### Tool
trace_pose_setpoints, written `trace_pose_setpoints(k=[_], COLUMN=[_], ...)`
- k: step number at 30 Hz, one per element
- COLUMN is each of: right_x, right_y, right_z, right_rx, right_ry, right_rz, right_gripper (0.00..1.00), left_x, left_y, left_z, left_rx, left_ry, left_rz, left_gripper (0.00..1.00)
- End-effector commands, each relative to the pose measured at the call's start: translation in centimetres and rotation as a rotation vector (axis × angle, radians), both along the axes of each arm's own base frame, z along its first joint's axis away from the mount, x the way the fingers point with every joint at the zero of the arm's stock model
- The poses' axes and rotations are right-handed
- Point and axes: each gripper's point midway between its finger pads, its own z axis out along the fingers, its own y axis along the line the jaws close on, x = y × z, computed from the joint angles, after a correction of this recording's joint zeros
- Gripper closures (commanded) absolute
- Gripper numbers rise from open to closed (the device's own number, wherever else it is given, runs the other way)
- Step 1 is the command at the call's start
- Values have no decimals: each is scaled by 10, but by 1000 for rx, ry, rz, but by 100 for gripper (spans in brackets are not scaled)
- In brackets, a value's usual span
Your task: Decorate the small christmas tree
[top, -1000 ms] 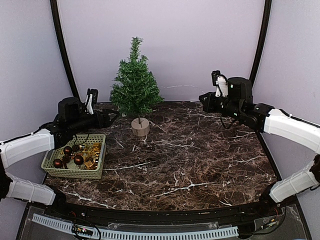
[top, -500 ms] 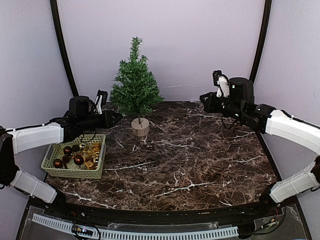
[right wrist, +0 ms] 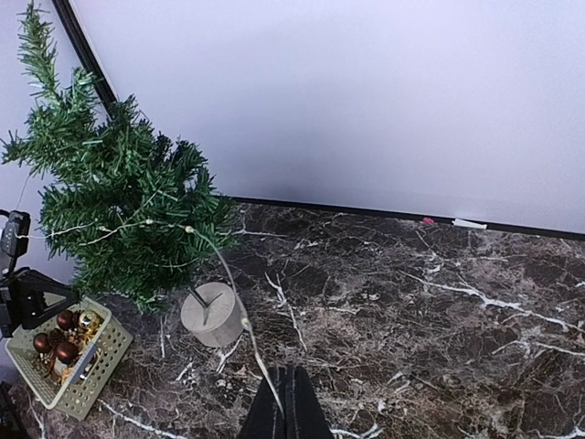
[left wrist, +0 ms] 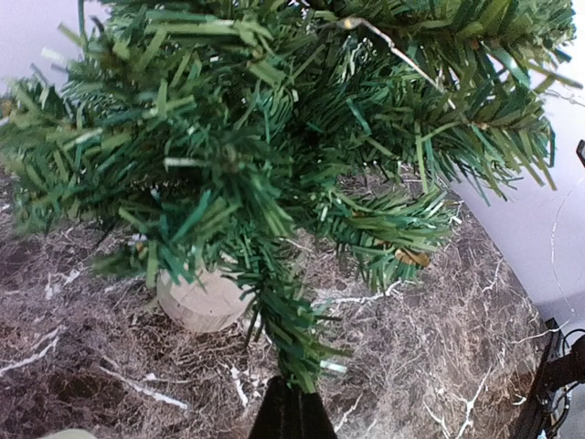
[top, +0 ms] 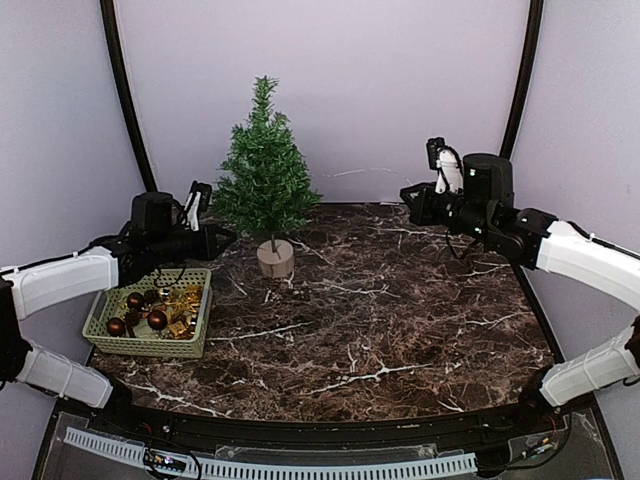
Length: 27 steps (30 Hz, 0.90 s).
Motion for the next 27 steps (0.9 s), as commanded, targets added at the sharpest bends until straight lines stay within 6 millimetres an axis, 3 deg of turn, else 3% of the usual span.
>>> trace_pose_setpoints(k=[1, 5, 12, 17, 27], right_x=[-12, -13, -2, 8, 22], right_y=[2, 6, 9, 11, 35], right_z=[27, 26, 16, 7, 2], right_rx=[-15, -28, -15, -5, 30], right_ry=[-73, -72, -37, -1, 20], right_rz=[31, 37, -15, -57, -10], right_gripper=[100, 100, 100, 100, 100], left_x=[-28, -39, -30, -11, 42], left_y=[11, 23, 48, 58, 66], left_z=[6, -2, -20, -18, -9], left_rx=[12, 38, 86, 49, 19], left_ry=[-6, 10, 17, 1, -36], left_rz=[-7, 31, 127, 141, 133], left_gripper=[100, 100, 100, 100, 100])
